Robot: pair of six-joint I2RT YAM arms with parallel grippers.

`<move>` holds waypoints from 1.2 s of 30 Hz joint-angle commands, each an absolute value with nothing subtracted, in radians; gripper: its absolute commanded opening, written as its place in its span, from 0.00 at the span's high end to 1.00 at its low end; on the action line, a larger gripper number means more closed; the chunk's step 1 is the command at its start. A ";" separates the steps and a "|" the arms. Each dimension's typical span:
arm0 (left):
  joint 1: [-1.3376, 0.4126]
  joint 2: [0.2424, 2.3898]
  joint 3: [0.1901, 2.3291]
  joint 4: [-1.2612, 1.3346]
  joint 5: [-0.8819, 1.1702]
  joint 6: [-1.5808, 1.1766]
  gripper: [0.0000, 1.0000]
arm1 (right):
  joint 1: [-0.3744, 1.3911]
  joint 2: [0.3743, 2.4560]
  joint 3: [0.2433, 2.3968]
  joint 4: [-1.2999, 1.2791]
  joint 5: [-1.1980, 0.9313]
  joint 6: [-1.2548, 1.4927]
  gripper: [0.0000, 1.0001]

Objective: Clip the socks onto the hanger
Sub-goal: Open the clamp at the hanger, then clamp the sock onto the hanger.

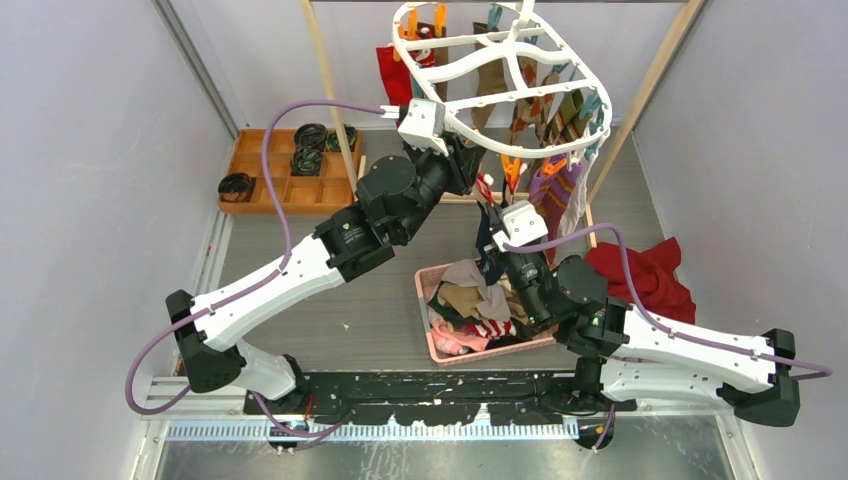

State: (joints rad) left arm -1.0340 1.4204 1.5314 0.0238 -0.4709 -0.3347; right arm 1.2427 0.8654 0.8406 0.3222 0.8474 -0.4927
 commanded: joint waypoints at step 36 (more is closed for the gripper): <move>-1.035 1.404 1.566 0.032 -0.497 -0.354 1.00 | 1.242 0.888 0.883 0.478 0.835 -0.586 0.99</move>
State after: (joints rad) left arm -1.0340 1.4204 1.5314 0.0158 -0.4713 -0.3393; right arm 1.2423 0.9012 0.8410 0.4011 0.8429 -0.5587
